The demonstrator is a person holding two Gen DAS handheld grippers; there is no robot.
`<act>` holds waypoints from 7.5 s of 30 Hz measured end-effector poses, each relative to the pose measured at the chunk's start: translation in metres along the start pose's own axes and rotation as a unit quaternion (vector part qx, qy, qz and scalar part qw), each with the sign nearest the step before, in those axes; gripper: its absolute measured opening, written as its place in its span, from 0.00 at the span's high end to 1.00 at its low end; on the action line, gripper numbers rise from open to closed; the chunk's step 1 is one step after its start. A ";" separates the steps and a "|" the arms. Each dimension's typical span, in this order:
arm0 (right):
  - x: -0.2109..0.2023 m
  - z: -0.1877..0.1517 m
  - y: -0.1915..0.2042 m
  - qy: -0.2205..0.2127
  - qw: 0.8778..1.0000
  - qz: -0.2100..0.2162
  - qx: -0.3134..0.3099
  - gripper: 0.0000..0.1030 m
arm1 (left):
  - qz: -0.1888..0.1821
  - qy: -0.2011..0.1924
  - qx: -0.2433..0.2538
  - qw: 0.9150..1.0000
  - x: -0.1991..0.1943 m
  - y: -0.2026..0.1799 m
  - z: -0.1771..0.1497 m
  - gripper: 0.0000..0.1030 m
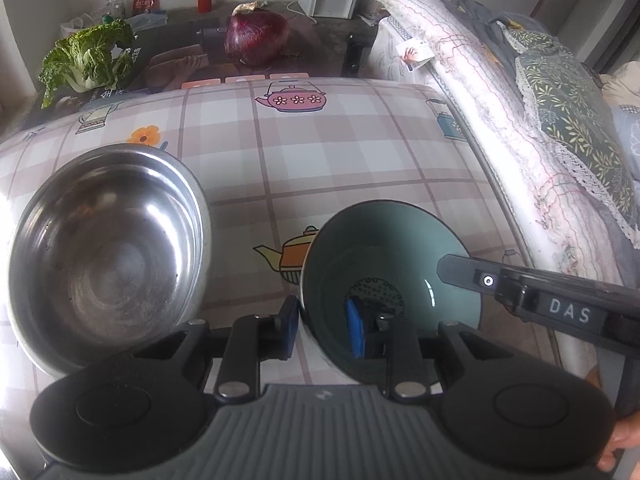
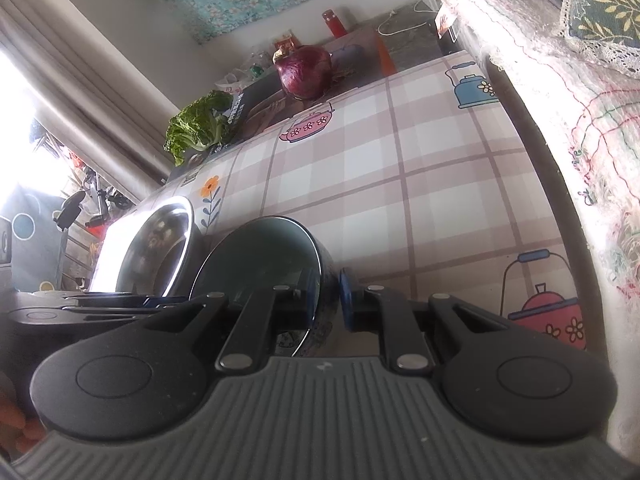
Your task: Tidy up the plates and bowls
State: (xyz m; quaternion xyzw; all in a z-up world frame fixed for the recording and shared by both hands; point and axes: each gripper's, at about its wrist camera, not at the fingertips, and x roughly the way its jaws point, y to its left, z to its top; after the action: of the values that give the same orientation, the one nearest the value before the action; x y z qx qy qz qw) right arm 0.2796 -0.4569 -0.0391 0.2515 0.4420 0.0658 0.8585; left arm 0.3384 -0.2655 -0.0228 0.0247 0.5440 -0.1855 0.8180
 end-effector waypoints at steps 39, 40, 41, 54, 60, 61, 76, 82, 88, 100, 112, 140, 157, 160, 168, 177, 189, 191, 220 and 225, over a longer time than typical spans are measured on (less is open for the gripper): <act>0.007 -0.002 0.009 -0.001 1.000 -0.024 0.002 0.85 | -0.012 0.026 -0.012 1.000 0.017 0.009 -0.001 0.80; 0.007 -0.003 0.009 0.001 1.000 -0.024 0.003 0.85 | -0.012 0.028 -0.012 0.999 0.018 0.009 -0.002 0.80; 0.008 -0.004 0.008 0.004 1.000 -0.024 0.005 0.85 | -0.013 0.029 -0.012 0.999 0.019 0.009 -0.002 0.80; 0.009 -0.008 0.013 -0.001 0.999 -0.036 0.004 0.84 | -0.013 0.024 -0.013 1.000 0.016 0.007 -0.004 0.80; 0.005 -0.004 0.016 -0.008 0.999 -0.033 -0.001 0.84 | -0.009 0.013 -0.013 1.000 0.009 0.007 -0.002 0.80; 0.004 -0.003 0.016 -0.008 0.999 -0.032 -0.001 0.84 | -0.008 0.012 -0.013 1.000 0.007 0.007 -0.002 0.80; -0.005 0.002 0.027 -0.016 1.000 -0.023 -0.008 0.84 | -0.010 -0.006 -0.018 1.000 -0.011 0.010 -0.001 0.80; -0.010 0.007 0.039 -0.022 0.999 -0.019 -0.016 0.84 | -0.013 -0.017 -0.027 0.999 -0.024 0.018 0.001 0.80; -0.014 0.017 0.062 -0.032 0.999 -0.009 -0.033 0.84 | -0.011 -0.039 -0.043 0.998 -0.045 0.036 0.006 0.80; 0.023 0.034 0.138 -0.019 0.996 0.037 -0.079 0.84 | 0.034 -0.076 -0.099 0.992 -0.077 0.111 0.007 0.80; 0.102 0.017 0.179 0.036 0.994 0.037 -0.098 0.84 | 0.068 -0.046 -0.128 0.988 -0.043 0.167 -0.003 0.80; -0.037 -0.112 0.241 -0.049 0.984 0.089 -0.149 0.38 | 0.098 -0.303 -0.135 0.938 -0.207 0.233 -0.213 0.05; -0.020 -0.287 0.294 0.047 0.990 0.104 -0.086 0.37 | 0.123 -0.194 -0.227 0.946 -0.183 0.289 -0.322 0.17; -0.008 -0.292 0.290 0.051 0.992 0.096 -0.059 0.38 | 0.118 -0.186 -0.231 0.948 -0.174 0.292 -0.319 0.27; 0.010 -0.291 0.317 0.026 0.995 0.064 -0.077 0.40 | 0.141 -0.167 -0.213 0.952 -0.167 0.288 -0.309 0.50; 0.028 -0.297 0.340 -0.007 0.986 -0.013 -0.167 0.76 | 0.156 -0.160 -0.185 0.957 -0.166 0.278 -0.311 0.73; 0.019 -0.305 0.331 0.024 0.982 0.014 -0.184 0.81 | 0.138 -0.139 -0.149 0.969 -0.179 0.269 -0.338 0.74; 0.012 -0.311 0.329 0.031 0.981 0.021 -0.189 0.81 | 0.140 -0.138 -0.138 0.971 -0.182 0.266 -0.347 0.73; -0.018 -0.324 0.309 0.038 0.982 0.050 -0.178 0.75 | 0.152 -0.269 -0.139 0.941 -0.207 0.262 -0.414 0.48; -0.016 -0.322 0.308 0.026 0.984 0.051 -0.167 0.73 | 0.157 -0.254 -0.190 0.935 -0.211 0.272 -0.401 0.49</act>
State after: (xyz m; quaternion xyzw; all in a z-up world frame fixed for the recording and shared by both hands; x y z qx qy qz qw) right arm 0.0486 -0.0758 -0.0318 0.1248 0.4336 0.1892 0.8721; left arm 0.0034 0.1427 -0.0404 -0.0942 0.3326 0.0520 0.9369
